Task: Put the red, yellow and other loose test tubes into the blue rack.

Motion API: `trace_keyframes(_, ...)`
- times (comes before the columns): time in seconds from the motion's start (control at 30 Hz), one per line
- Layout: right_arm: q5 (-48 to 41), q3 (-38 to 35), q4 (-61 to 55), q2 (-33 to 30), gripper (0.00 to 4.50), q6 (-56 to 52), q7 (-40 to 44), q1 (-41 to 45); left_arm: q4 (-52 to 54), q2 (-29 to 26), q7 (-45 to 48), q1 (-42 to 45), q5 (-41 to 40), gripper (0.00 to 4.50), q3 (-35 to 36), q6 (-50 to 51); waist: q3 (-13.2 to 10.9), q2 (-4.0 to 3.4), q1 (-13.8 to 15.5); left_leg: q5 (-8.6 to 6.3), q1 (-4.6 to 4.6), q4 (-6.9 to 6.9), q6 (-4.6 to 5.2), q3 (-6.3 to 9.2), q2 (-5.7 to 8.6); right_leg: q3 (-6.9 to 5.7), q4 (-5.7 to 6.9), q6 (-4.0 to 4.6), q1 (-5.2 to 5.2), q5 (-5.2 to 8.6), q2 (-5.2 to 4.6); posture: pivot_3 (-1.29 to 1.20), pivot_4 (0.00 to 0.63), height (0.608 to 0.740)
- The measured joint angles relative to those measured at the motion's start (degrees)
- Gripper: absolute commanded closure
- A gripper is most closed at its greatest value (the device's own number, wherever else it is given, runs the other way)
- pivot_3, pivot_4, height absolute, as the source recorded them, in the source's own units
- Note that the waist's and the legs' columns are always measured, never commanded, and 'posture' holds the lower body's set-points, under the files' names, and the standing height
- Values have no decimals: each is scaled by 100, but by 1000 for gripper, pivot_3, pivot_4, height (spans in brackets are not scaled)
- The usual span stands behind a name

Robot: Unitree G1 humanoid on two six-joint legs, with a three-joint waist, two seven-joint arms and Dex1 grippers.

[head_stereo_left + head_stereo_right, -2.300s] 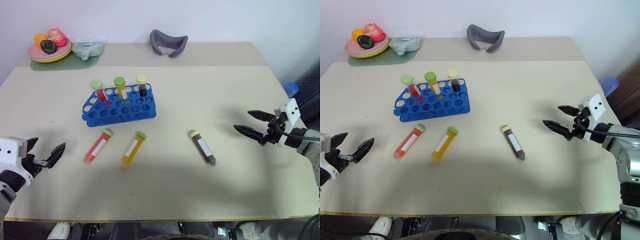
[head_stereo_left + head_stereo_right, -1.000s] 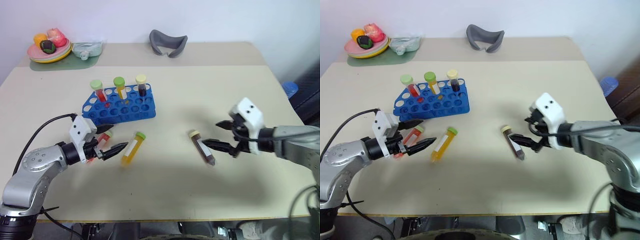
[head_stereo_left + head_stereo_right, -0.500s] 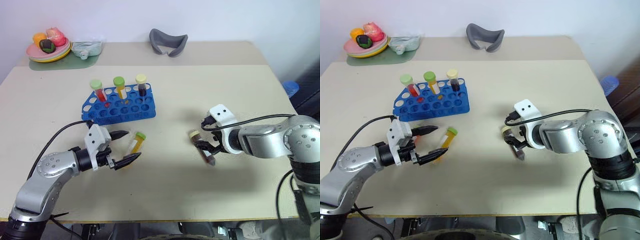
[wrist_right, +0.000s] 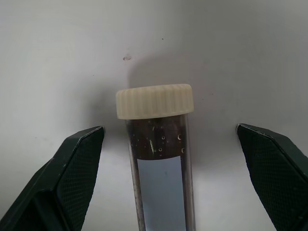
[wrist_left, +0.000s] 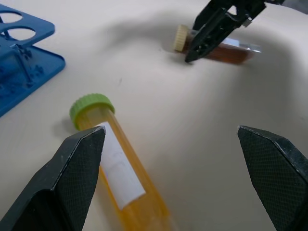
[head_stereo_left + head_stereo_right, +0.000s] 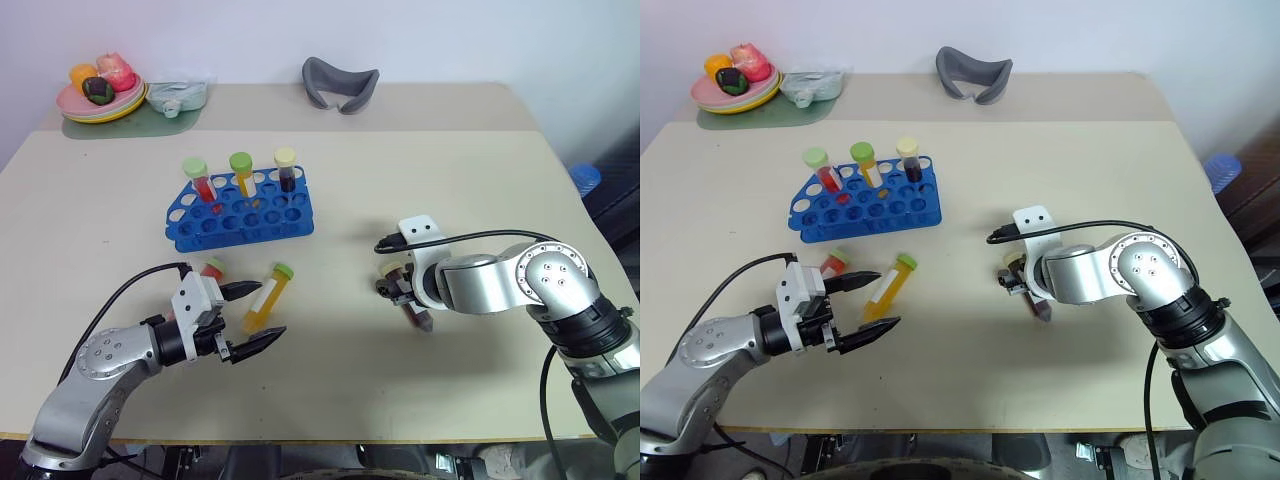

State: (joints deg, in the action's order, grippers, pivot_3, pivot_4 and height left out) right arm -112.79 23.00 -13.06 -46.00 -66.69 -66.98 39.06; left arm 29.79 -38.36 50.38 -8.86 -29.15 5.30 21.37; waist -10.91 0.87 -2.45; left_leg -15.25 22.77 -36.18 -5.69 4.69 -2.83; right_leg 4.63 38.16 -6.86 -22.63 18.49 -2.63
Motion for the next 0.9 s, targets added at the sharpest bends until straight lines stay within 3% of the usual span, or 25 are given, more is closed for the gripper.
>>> trace_keyframes(0.23, 0, 12, 2, -16, 0, -53, 21, 5, 0, 1, 23, -26, 61, 22, 0, -99, 1, 0, -1, 0, 0, 1, 0, 0, 0, 0, -1, 0, 0, 0, 0, 0, 150, 740)
trace_keyframes(0.53, 6, 471, -10, -923, 0, -532, 1257, 334, -7, 4, 46, -110, 166, 22, -6, -237, 1, -2, 9, -3, 1, 3, 5, 1, 0, -1, -6, 1, 0, 1, 1, 0, 150, 740)
trace_keyframes(0.87, 4, 825, 459, -914, 0, -812, 1615, 787, -9, 45, 16, -229, 250, 22, -58, -348, 9, 10, 1, -3, -8, 0, 5, 1, -1, 0, -6, 2, 10, 1, 1, 0, 150, 740)
trace_keyframes(0.9, 6, 833, 484, -913, 255, -827, 1642, 799, -10, 46, 13, -238, 252, 2, -58, -349, 11, 12, 0, -3, -9, 0, 5, 1, -1, 0, -6, 2, 11, 1, 1, 0, 150, 740)
